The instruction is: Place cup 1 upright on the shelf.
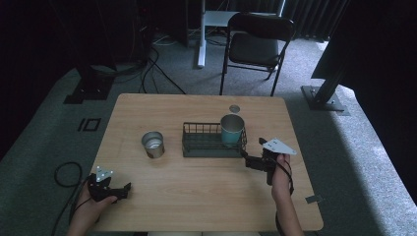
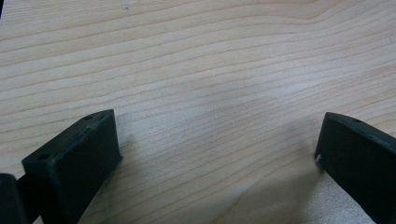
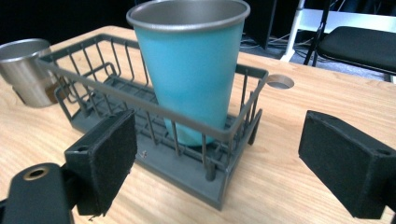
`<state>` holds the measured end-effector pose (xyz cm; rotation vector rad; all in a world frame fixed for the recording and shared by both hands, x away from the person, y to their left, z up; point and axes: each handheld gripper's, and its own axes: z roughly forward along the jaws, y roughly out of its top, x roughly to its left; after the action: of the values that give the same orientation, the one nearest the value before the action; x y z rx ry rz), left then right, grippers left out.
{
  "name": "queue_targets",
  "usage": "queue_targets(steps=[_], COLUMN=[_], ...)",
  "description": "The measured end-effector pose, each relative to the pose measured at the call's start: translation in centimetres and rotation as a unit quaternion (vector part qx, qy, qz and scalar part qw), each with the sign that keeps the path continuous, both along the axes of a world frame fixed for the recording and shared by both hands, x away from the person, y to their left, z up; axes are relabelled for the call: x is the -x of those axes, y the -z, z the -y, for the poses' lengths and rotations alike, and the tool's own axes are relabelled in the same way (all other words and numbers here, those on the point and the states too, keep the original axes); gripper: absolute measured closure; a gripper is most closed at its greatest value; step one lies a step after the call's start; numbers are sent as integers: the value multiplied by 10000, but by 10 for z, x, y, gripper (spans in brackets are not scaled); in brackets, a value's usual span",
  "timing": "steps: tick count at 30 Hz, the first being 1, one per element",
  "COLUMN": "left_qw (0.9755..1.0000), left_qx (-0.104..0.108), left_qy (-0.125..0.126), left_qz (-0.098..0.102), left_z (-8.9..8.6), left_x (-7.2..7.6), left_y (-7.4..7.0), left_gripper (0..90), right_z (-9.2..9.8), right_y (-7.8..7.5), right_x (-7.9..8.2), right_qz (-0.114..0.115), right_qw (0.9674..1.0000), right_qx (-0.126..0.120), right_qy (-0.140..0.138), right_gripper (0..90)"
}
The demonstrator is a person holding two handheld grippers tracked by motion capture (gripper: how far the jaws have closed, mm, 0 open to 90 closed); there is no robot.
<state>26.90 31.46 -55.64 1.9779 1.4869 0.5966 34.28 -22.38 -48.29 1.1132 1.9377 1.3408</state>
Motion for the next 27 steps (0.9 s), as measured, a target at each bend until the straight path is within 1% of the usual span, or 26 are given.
queue_targets(steps=[1, 3, 6, 9, 10, 11, 16, 17, 18, 19, 20, 21, 23, 25, 27], left_qw=[10000, 10000, 10000, 10000, 10000, 10000, 10000, 10000, 10000, 10000, 10000, 10000, 10000, 10000, 10000], left_qx=[1, -7, -7, -8, -7, 1, -10, -2, -2, -3, -8, -6, -3, -9, -3], left_qy=[1, 6, 7, 6, 8, 1, 8, 1, 1, 1, 6, 6, 2, 6, 3], left_qz=[0, -6, -6, -5, -5, 1, -8, -4, -4, -4, -8, -7, -3, -8, -3], left_z=[0, 0, 0, 0, 0, 0, 0, 0, 0, 0, 0, 0, 0, 0, 0], left_x=[0, 0, 0, 0, 0, 0, 0, 0, 0, 0, 0, 0, 0, 0, 0], left_y=[0, 0, 0, 0, 0, 0, 0, 0, 0, 0, 0, 0, 0, 0, 0], left_gripper=[4, 4, 4, 4, 4, 4, 4, 4, 4, 4, 4, 4, 4, 4, 4], right_z=[3, 6, 8, 12, 12, 15, 21, 23, 23, 26, 26, 28, 29, 33, 34], right_y=[2, 4, 7, 14, 14, 18, 25, 28, 28, 32, 32, 36, 37, 43, 44], right_x=[2, 3, 5, 8, 8, 10, 14, 16, 16, 18, 18, 20, 21, 23, 24], right_qz=[-33, -55, -99, -152, -152, -167, -252, -282, -282, -327, -327, -387, -411, -516, -532], right_qw=[10000, 9999, 9999, 9997, 9997, 9996, 9994, 9992, 9992, 9989, 9989, 9986, 9984, 9976, 9975], right_qx=[0, 20, 35, 91, 91, 121, 139, 153, 153, 186, 186, 208, 230, 273, 293], right_qy=[-75, -103, -126, -171, -171, -203, -191, -240, -240, -265, -265, -298, -309, -361, -370], right_gripper=[114, 114, 114, 114, 114, 114, 114, 114, 114, 114, 114, 114, 114, 114, 114])
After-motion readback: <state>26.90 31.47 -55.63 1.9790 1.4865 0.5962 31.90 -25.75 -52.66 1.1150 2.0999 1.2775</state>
